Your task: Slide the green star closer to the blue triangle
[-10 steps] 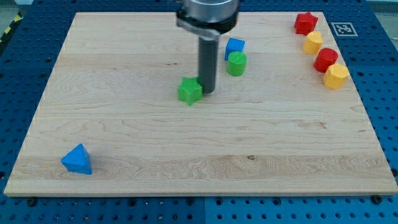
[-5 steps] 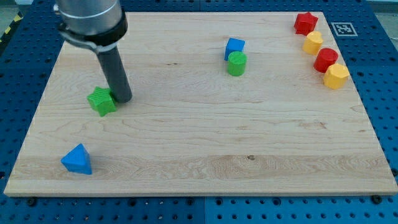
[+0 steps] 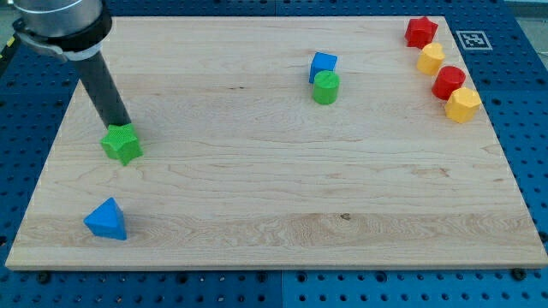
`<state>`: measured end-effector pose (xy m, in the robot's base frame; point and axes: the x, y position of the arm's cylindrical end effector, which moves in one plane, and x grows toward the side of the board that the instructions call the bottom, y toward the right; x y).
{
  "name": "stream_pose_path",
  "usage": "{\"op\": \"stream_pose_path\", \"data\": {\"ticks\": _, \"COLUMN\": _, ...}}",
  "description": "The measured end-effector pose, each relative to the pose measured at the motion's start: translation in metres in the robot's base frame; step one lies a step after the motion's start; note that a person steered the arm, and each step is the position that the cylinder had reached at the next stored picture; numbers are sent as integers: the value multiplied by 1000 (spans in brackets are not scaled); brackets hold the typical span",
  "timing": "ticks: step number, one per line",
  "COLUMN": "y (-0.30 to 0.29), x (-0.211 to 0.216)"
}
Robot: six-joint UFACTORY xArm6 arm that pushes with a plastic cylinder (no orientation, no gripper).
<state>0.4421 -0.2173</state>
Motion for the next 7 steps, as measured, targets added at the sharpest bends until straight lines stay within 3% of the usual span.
{"op": "stream_pose_path", "data": {"ticks": 7, "y": 64, "x": 50}}
